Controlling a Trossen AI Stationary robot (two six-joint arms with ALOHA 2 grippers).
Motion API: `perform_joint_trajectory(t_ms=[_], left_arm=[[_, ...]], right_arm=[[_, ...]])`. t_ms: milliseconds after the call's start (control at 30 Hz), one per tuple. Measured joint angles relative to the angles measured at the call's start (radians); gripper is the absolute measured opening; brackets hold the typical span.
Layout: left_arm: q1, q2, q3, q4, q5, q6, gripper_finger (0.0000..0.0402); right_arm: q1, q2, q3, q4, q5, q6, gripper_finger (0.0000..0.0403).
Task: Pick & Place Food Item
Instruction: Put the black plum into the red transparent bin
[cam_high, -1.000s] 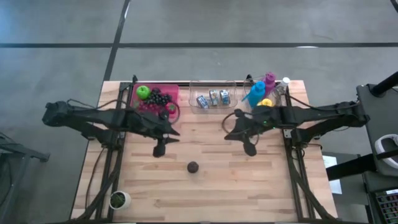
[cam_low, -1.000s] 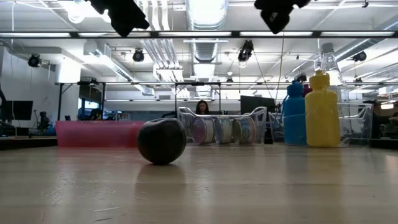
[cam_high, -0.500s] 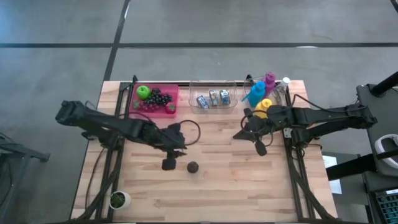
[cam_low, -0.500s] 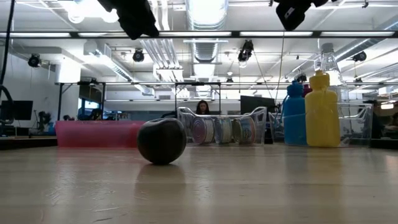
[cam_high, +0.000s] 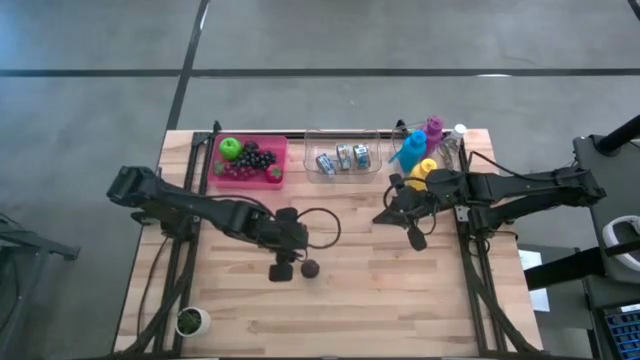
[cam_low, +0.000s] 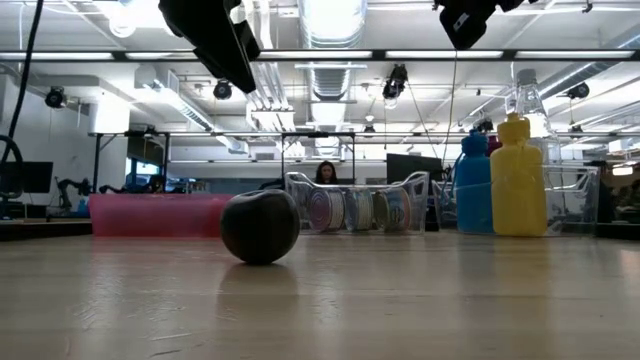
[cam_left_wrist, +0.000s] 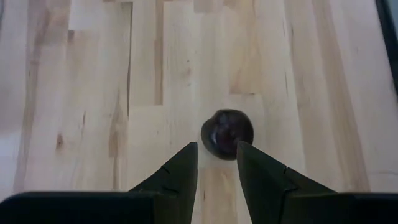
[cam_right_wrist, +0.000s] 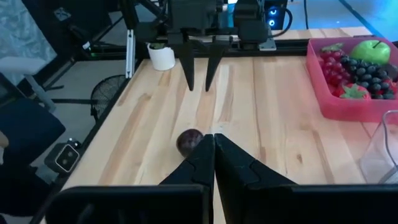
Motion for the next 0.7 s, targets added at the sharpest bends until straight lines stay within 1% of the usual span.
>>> perform_joint_trajectory(t_ms=[333,433,600,700], left_arm=[[0.034,-0.005,0.001,-0.005,0.000,0.000,0.0117],[0.047,-0.005,0.000,-0.001,-0.003,-0.040,0.0117],[0.038,0.003,-0.001,0.020,-0.011,-0.060,0.0117],[0.024,0.003,-0.008,0.068,-0.015,-0.060,0.0117]], right_arm=[[0.000,0.011,0.000,-0.001,0.000,-0.019,0.0008],[0.000,0.015,0.000,-0.001,0.000,-0.020,0.0008],[0.000,0.016,0.000,-0.001,0.000,-0.020,0.0008],[0.000,0.016,0.000,-0.001,0.001,-0.019,0.0008]])
